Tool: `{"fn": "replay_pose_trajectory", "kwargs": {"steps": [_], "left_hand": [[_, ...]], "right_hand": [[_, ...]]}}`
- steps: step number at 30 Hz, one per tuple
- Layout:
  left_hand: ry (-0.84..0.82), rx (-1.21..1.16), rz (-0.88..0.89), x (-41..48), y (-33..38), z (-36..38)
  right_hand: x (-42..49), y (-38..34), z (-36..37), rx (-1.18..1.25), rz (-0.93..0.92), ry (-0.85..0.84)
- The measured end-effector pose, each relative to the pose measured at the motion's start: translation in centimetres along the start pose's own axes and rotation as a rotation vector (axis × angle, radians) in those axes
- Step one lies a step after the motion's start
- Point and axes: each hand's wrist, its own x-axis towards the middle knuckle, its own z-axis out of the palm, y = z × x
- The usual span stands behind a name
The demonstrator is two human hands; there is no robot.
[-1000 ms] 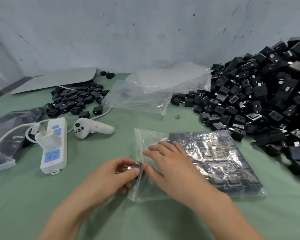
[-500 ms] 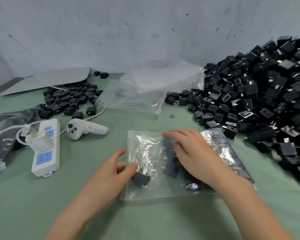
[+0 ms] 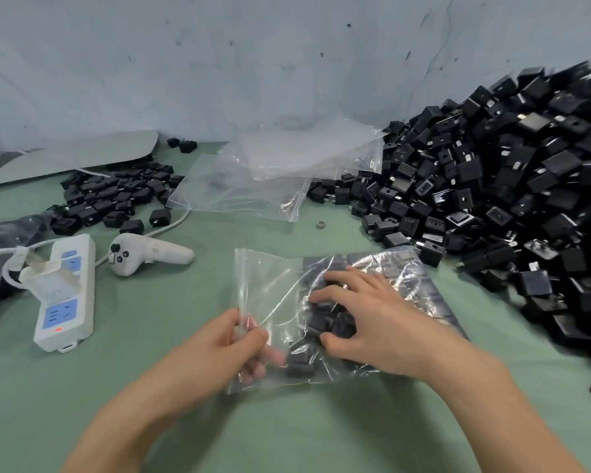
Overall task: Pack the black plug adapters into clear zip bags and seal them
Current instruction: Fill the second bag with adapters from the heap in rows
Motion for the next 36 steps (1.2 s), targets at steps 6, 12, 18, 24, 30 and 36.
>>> {"fn": "replay_pose_trajectory", "kwargs": {"steps": [6,12,18,24,30,36], "left_hand": [[-0.100,0.005,-0.024,-0.4,0.2,0.5],[-0.001,-0.063,0.067,-0.2,0.6,1.2],[-0.138,-0.107,0.022,0.1,0.4,1.1],[-0.122,0.153,0.062,0.1,0.5,1.4],[-0.141,0.143,0.078,-0.4,1.2,2.2],[-0.139,0.057,0.036,-0.3,0.9,2.1]], "right_hand": [[0.5,-0.2,0.9,-0.001,-0.076,0.091],[1.4,0.0,2.0,-0.051,-0.106,0.155],[1.6,0.5,1.8,-0.009,-0.108,0.224],[1.0,1.8,0.9,0.060,0.023,0.383],[1.2,2.5,1.2,-0.034,0.142,0.351],[1.2,2.7,1.5,-0.055,0.135,0.344]]}}
